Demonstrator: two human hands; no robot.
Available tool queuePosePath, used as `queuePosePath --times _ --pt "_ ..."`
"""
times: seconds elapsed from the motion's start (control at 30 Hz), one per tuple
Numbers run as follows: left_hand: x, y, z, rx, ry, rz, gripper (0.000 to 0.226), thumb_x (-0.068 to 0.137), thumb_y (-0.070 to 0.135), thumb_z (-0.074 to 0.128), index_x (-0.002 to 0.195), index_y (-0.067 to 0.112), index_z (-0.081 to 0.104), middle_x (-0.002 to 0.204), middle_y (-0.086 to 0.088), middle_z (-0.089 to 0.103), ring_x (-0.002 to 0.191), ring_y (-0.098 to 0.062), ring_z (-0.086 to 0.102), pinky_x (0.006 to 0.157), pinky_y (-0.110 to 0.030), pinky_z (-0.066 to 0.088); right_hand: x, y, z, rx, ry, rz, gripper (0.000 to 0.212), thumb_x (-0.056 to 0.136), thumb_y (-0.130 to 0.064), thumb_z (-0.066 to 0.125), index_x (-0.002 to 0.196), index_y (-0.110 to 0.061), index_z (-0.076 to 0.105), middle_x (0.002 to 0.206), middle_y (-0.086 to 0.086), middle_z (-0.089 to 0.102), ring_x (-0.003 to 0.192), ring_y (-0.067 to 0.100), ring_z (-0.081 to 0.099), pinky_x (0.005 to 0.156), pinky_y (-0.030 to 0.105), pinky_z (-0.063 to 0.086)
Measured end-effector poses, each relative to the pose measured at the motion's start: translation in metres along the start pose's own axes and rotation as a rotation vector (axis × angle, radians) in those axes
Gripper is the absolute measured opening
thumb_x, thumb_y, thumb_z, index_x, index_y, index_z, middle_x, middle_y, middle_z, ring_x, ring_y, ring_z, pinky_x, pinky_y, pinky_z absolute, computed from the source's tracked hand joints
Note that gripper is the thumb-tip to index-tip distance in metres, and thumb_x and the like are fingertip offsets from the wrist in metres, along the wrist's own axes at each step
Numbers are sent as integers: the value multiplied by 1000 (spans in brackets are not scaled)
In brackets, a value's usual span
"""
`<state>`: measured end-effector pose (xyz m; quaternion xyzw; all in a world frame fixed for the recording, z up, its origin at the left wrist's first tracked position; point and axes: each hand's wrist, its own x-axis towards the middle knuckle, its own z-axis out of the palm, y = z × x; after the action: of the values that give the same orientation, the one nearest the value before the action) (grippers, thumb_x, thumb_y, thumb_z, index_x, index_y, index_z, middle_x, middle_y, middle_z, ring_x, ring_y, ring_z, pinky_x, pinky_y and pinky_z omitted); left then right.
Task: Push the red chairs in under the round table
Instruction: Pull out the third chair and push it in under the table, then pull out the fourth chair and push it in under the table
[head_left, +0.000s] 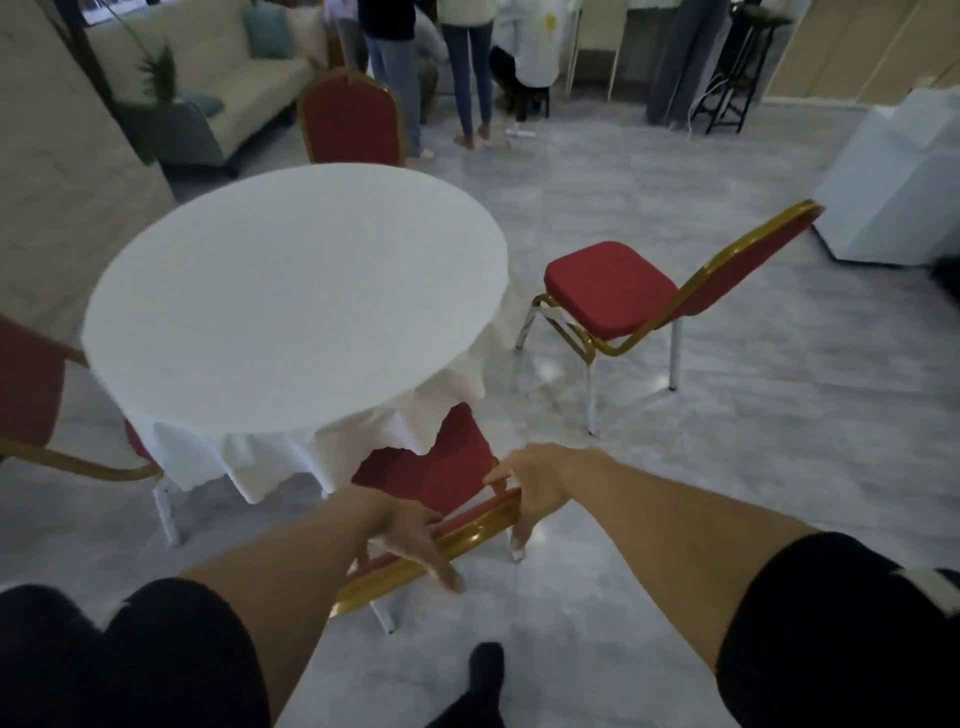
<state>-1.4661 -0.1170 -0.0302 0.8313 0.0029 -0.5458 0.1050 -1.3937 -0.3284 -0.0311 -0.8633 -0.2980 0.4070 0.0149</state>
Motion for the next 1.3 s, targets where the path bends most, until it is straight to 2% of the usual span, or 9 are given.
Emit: queuePosePath --times 0.1,0.23,0.37,0.47,0.67,0.87,1.0,1.13,1.3 --pt "2 35 -41 -68 152 74 122 68 94 56 166 28 22 173 -3 22 156 -31 26 124 -51 24 -10 39 -34 1 51 53 114 62 -67 89 159 -37 36 164 -3 41 147 27 42 116 46 40" --pt "28 90 -99 -29 406 197 101 86 84 47 163 21 31 168 -7 35 150 -28 38 120 -43 30 -30 104 -76 131 260 128 104 79 -65 80 163 -33 28 171 0 28 155 26 28 121 42 28" --pt "45 142 -150 -17 500 280 89 96 69 51 164 17 25 168 -9 33 151 -28 37 121 -40 29 -47 162 -107 196 383 212 106 76 -73 75 163 -33 30 169 -1 32 155 26 30 123 44 30" --pt "54 187 -193 17 590 340 90 96 69 50 165 17 24 169 -9 32 151 -29 37 121 -43 30 -67 208 -131 246 511 258 103 75 -69 79 160 -28 36 162 2 44 147 29 42 118 48 38" --pt "74 269 -249 107 706 367 94 90 78 47 162 20 30 164 -10 41 146 -33 43 116 -49 37 -96 289 -164 216 619 328 111 79 -67 77 165 -26 20 171 2 29 154 27 31 122 46 31" --pt "100 364 -293 113 765 365 100 83 83 45 156 15 36 147 -12 55 128 -33 57 105 -53 48 -121 391 -188 196 658 366 118 75 -75 75 165 -26 18 172 1 27 156 27 29 123 48 31" --pt "121 431 -316 74 766 335 102 86 80 48 162 15 26 158 -12 47 137 -33 52 108 -54 47 -135 460 -207 154 678 331 113 77 -70 78 164 -24 22 170 3 33 153 27 33 121 48 32" --pt "136 500 -337 65 774 316 94 91 75 52 160 16 29 155 -11 49 137 -33 52 108 -52 42 -145 536 -229 158 684 319 117 72 -70 81 164 -26 23 170 2 32 154 27 31 123 50 29" --pt "172 553 -365 0 751 301 106 82 83 53 160 15 27 155 -13 49 135 -37 54 108 -56 45 -141 612 -254 127 647 309 130 59 -81 76 163 -30 18 170 2 30 154 28 29 122 55 27"
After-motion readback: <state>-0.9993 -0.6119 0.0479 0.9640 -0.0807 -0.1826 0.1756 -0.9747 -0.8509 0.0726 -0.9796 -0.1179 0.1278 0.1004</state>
